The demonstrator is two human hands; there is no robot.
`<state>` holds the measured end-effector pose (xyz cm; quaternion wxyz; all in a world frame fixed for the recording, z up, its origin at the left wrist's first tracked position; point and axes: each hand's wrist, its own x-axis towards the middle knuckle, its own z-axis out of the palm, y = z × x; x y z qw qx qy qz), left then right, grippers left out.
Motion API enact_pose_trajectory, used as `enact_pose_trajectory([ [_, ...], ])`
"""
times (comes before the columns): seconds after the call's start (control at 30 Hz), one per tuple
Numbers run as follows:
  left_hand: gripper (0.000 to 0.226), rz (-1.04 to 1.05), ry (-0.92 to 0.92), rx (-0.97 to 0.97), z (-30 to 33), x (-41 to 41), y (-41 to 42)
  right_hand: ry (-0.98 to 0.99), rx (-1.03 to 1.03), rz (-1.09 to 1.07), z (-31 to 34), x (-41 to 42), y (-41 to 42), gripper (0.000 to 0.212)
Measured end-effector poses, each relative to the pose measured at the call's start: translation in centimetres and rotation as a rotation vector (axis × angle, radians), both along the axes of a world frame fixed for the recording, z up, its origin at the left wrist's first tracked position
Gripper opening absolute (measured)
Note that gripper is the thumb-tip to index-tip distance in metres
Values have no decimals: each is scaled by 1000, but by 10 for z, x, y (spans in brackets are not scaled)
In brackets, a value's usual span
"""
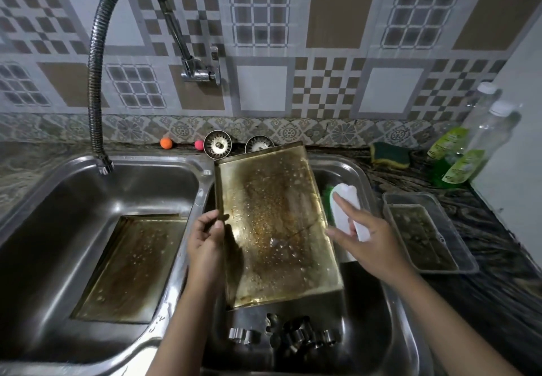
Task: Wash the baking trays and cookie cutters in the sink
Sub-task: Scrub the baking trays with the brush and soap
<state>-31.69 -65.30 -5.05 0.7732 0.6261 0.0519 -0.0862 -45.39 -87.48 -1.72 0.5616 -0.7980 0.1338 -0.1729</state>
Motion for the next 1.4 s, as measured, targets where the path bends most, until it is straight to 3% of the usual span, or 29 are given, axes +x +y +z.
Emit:
enact_pose_trajectory([
  [0.17, 29, -142, 81, -38, -1, -7, -13, -68, 217, 1, -3, 4, 17, 53],
  [0.3, 13, -186, -4, 225, 2, -15, -24, -74, 328, -106, -11, 2, 21, 55],
  [0.43, 21, -401, -162, 329, 19, -36, -32, -88, 353, -160, -19, 2, 32, 52],
  [0.63, 43, -742, -157, 269, 43, -66, -50, -115, 306, -90, -24, 3, 52, 52],
  [0.8, 49, -650, -271, 225, 40, -69, -47, -160, 299, -75, -20, 5, 56, 44],
  [0.9, 54, -585, -390, 237, 33, -64, -36, -136, 216, -117, -20, 7, 45, 58],
  [1.0, 53, -615, -397, 184, 29, -65, -24, -71, 84, -226, -14, 19, 19, 74],
  [1.1, 53, -648, -421, 160, 29, -70, -20, -71, 7, -312, 6, 35, 9, 73],
  [1.27, 60, -549, -344, 120, 27, -57, -20, -95, -136, 23, 16, 13, 65, 62],
  [1.4, 63, -568, -356, 152, 27, -59, -11, -54, -180, -158, 12, 36, 13, 62],
])
